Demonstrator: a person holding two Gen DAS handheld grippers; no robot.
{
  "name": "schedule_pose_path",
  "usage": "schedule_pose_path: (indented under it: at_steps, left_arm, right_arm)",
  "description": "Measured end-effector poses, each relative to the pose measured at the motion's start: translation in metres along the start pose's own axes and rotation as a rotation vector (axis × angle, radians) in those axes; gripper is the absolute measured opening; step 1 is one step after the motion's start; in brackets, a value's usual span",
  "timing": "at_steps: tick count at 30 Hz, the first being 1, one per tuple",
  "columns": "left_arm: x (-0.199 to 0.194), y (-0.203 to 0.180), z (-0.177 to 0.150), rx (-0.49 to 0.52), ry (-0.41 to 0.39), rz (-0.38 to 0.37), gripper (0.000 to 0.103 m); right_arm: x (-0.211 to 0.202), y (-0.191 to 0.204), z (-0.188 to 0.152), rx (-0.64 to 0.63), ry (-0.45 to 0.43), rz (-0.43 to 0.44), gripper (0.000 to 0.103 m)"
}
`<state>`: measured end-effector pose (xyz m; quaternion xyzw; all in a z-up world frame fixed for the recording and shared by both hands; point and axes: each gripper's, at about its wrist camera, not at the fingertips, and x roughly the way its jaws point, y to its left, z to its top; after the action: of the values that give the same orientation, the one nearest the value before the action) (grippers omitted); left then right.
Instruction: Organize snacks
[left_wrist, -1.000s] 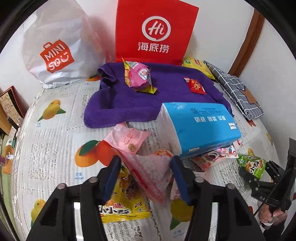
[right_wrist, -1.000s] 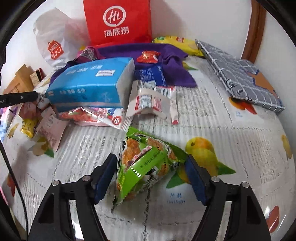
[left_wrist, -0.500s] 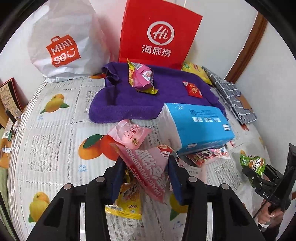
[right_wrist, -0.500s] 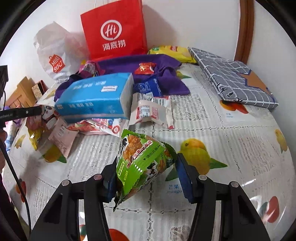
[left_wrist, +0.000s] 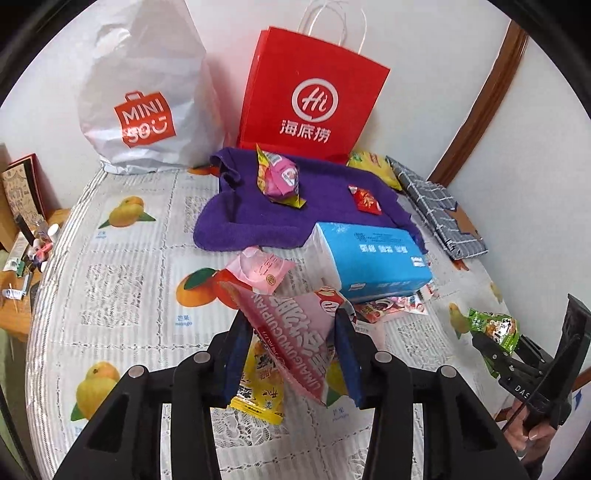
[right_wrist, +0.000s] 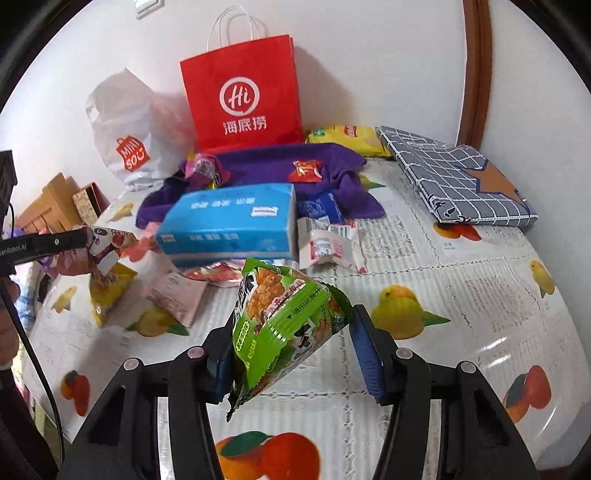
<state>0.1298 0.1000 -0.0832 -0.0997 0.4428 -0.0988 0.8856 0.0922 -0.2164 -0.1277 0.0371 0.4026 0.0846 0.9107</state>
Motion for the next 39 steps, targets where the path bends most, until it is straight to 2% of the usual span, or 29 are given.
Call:
schedule_pose_path:
  at_steps: [10,26,31,39]
  left_arm:
    - [-0.017,-0.001,0.014,0.049,-0.030,-0.062,0.042]
    - [0.022,-0.016,0.048,0.119,0.032,-0.177,0.042]
    - [0.029,-0.025,0.058,0.136,0.054,-0.182,0.042]
    - [0.028,-0.039,0.060,0.120,0.028,-0.162,0.042]
  right_arm:
    - [-0.015,0.010,0.016,0.072,-0.033,-0.022,0.055]
    - [-0.011,0.016,0.053,0.137,-0.070,-0.039,0.055]
    - [-0.011,0.012,0.065,0.153,-0.070,-0.032,0.055]
    - [-0.020,0.008,0.074,0.107,-0.088,-0.010,0.055]
